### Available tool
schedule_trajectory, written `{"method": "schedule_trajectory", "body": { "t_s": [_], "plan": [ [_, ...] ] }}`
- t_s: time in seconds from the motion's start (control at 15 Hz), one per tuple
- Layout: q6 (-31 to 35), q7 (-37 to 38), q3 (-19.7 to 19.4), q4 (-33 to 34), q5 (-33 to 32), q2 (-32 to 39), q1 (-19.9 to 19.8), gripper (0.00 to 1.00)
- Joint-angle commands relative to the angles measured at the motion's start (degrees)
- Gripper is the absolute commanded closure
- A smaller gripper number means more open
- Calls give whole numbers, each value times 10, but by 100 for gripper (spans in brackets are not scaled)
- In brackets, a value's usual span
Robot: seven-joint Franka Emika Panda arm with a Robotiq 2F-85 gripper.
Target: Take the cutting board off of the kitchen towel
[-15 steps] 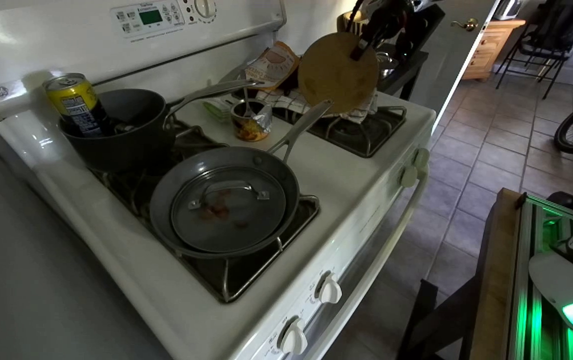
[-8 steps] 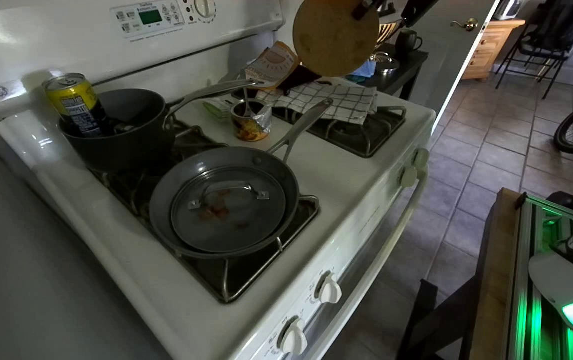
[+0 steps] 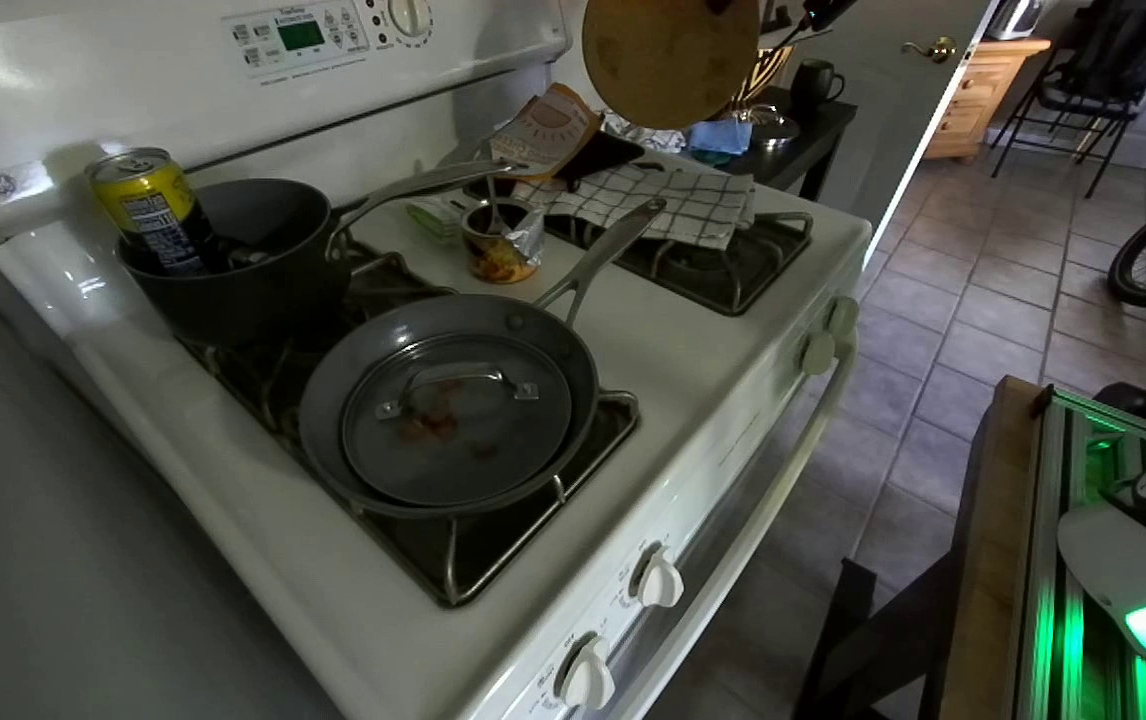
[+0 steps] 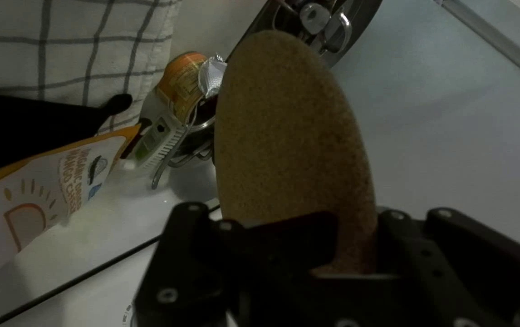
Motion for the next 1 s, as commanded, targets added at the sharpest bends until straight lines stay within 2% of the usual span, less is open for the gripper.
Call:
{"method": "schedule_trajectory", "body": {
  "t_s": [0.0,0.2,0.4,0.73,0.93],
  "plan": [
    [32,2,2,22,83,32,2,100],
    [87,23,4,63,148,77,3,100],
    [125,71,12,100,157,124,12,100],
    [101,163,45,159,189,200,3,100],
    [118,215,52,193,203,233,7,100]
  ]
}}
